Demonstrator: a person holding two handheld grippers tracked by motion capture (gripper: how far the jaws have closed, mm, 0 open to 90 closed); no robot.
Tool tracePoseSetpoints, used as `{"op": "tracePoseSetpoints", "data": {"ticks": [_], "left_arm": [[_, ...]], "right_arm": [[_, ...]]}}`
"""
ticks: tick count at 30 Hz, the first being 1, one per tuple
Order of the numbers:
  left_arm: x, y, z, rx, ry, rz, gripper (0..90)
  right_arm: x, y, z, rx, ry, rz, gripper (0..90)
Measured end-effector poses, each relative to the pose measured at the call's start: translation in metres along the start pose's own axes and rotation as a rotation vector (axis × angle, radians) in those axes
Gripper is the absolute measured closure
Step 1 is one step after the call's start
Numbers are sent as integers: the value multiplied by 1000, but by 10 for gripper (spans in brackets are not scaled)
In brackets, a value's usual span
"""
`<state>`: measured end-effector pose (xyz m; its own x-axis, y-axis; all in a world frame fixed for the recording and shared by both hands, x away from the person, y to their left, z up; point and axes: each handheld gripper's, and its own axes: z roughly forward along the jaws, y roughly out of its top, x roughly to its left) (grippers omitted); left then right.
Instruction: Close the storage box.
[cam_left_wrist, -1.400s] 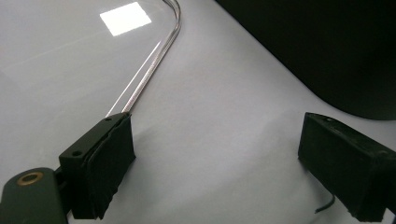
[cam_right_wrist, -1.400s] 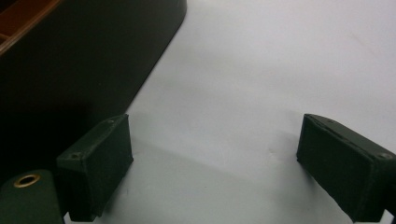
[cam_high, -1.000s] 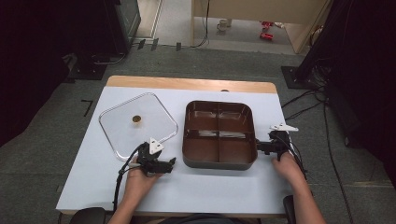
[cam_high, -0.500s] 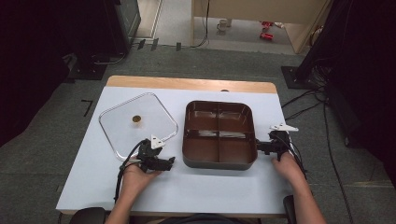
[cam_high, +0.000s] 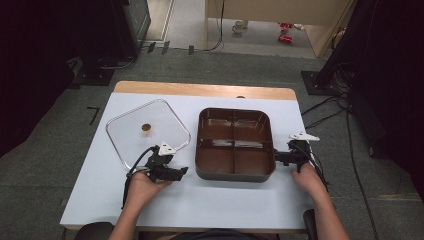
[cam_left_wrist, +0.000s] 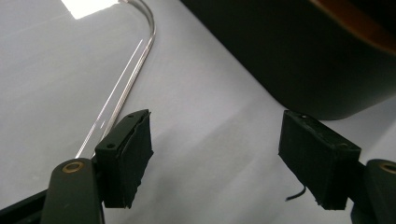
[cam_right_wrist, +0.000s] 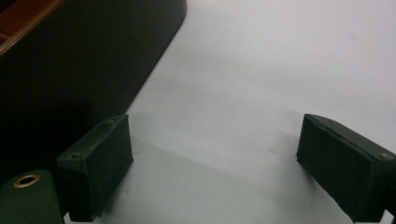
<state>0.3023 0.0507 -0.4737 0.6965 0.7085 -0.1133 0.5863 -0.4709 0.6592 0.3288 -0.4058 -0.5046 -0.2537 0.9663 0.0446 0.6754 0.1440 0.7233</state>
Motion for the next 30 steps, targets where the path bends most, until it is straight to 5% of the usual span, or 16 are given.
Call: {"op": "tracePoseSetpoints", "data": {"ticks": [2,14,30], "left_arm": [[3,2,-1,-6,-33,-13,262],[5,18,0,-11,-70,1,269],[19,31,-10,-22,-24,-4,346]], "right_arm": [[0,0,0,0,0,0,99],[0,0,0,0,-1,-1,100],[0,0,0,0,0,-1,100]]}}
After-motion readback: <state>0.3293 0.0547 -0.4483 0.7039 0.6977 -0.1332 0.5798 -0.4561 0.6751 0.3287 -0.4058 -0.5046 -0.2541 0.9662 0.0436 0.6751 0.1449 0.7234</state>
